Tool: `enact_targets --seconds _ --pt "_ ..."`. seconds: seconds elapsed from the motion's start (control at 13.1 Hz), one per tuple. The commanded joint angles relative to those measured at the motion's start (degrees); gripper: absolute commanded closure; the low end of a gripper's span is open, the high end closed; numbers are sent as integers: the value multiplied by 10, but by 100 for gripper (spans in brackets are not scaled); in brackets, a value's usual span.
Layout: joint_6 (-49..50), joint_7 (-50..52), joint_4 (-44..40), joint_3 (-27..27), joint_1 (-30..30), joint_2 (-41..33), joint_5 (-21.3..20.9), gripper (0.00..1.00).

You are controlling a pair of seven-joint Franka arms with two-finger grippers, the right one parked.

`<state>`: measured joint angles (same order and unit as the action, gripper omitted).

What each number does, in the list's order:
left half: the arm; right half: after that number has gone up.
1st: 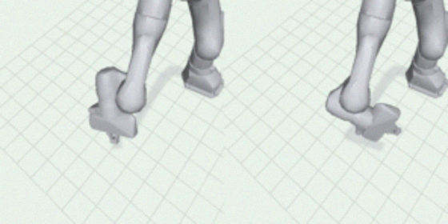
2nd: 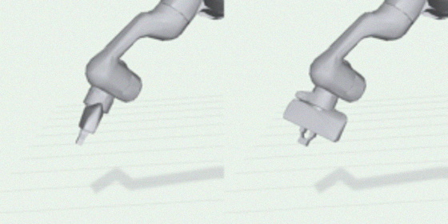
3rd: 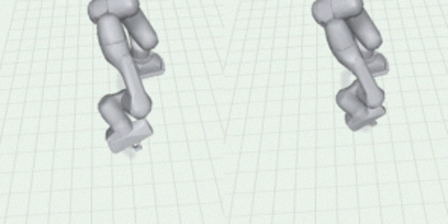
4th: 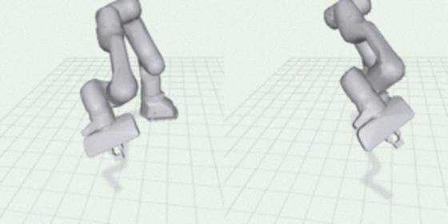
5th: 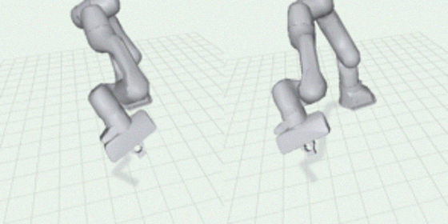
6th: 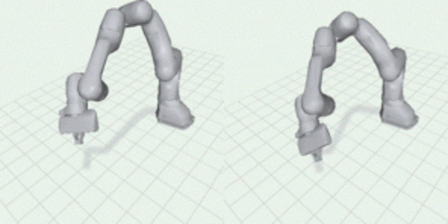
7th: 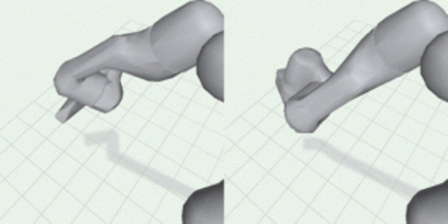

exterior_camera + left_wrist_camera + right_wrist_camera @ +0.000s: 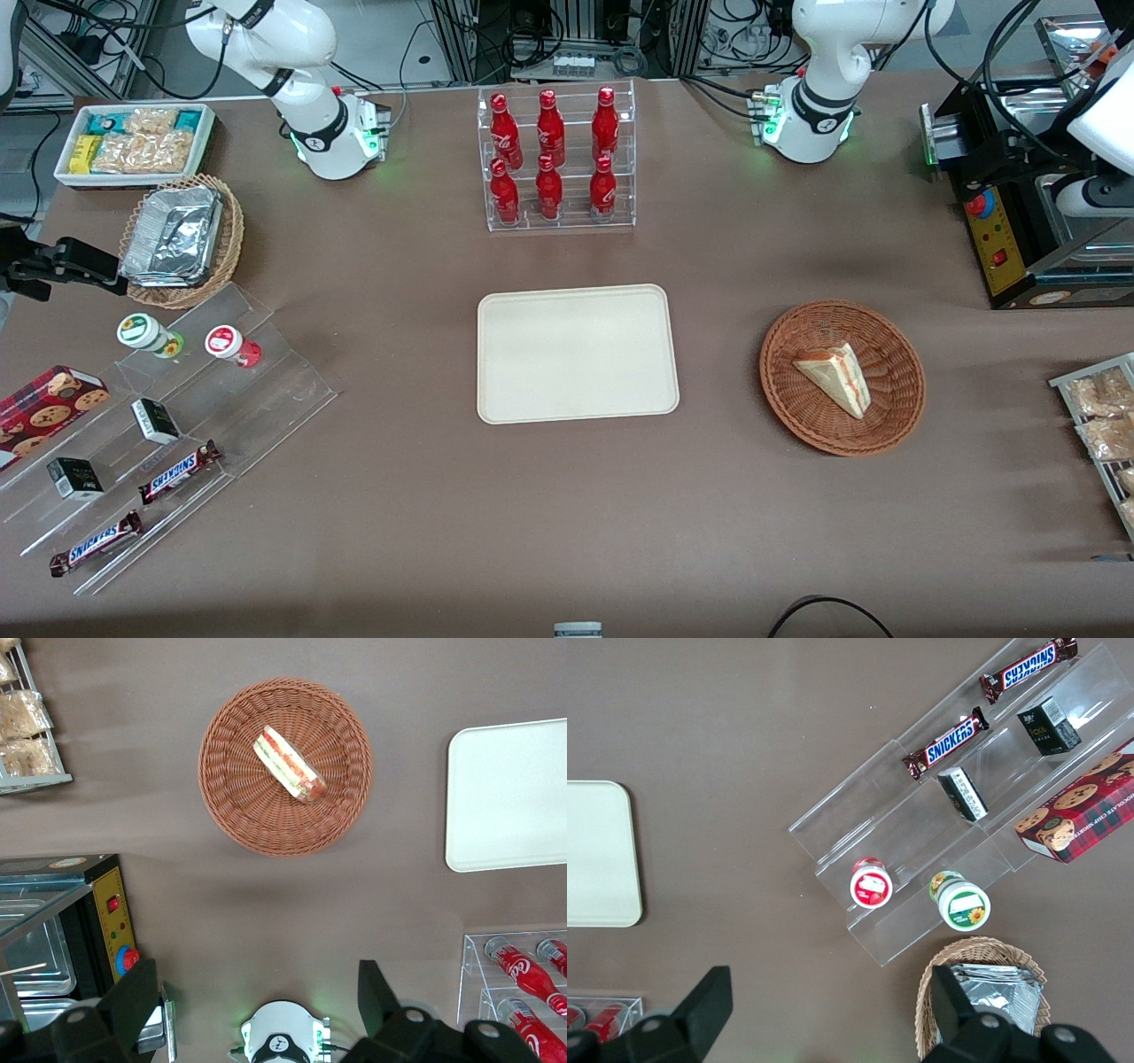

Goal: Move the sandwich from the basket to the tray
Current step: 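Move the left gripper over the wrapped sandwich in the wicker basket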

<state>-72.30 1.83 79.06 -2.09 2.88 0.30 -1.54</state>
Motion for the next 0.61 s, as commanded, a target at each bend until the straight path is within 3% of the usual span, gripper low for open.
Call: enact_targets --seconds 0.0,0.23,0.53 --pt "-3 -7 -2 9 7 -1 -2 0" --pt "-32 -3 8 8 5 23 -2 0" --pt "-195 56 173 8 5 21 -3 0"
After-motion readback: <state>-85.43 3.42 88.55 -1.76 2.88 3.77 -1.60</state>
